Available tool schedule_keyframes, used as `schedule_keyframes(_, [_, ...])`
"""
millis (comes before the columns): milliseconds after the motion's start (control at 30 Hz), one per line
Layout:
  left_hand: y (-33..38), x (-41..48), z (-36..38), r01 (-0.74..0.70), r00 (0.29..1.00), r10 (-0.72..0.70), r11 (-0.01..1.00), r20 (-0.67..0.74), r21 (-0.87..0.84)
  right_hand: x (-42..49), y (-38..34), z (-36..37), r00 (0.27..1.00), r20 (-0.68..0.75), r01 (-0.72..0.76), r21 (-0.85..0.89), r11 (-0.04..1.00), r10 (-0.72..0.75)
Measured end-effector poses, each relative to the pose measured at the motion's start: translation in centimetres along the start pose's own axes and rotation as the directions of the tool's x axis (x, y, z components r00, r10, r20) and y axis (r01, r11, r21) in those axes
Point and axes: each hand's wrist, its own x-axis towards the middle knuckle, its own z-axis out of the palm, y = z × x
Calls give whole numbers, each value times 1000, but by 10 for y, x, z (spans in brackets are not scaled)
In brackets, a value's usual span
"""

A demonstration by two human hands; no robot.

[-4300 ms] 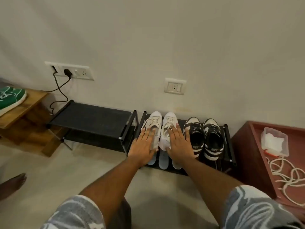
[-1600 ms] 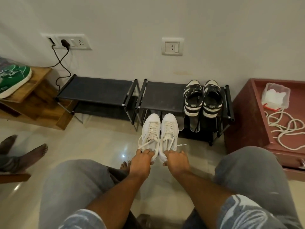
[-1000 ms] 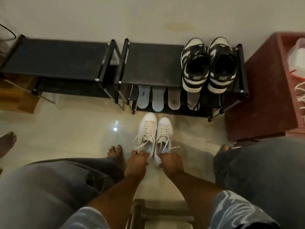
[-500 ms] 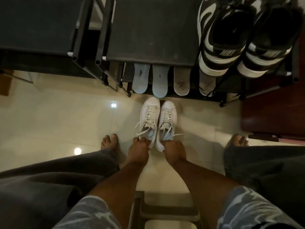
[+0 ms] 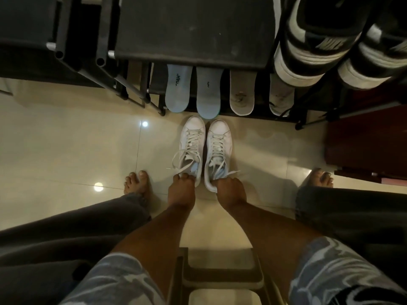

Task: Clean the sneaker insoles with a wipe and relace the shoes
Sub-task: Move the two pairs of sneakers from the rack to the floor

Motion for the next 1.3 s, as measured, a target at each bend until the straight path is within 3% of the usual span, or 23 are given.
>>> schedule_keyframes(67, [2,1,1,1,1000,-1,1000,16,14,1,1,5,996,86,11,-38,999,-8])
schedule_keyframes(267, [3,2,7,4,1000,-5,999,14,49,5,7,14,995,-73,62,-15,998,-63])
schedule_keyframes(333, [2,2,8,9,1000,-10,998,12,57,3,6,11,996,-62,68,4,998,-68])
schedule_keyframes(467, [3,1,4,-4,1000,4,999,5,49,2,6,5,999,14,41,130,991,-43])
schedule_keyframes(667, [7,-17,-23,-44,998,44,999,-40,18,-6,5,-28,967,238,10,324,946,-92])
schedule_keyframes(967, [16,-77,-127,-134,977,174,952,-124,276,-45,10,-147,970,190,112,211,971,-153])
schedule_keyframes(1167, [39,-133,-204,-146,932,249,923,-263,357,-115,24,-231,978,33,204,55,978,-206])
schedule_keyframes(1300, [61,-158,-240,-191,880,347,883,-324,428,-159,49,-260,987,-51,151,2,989,-150])
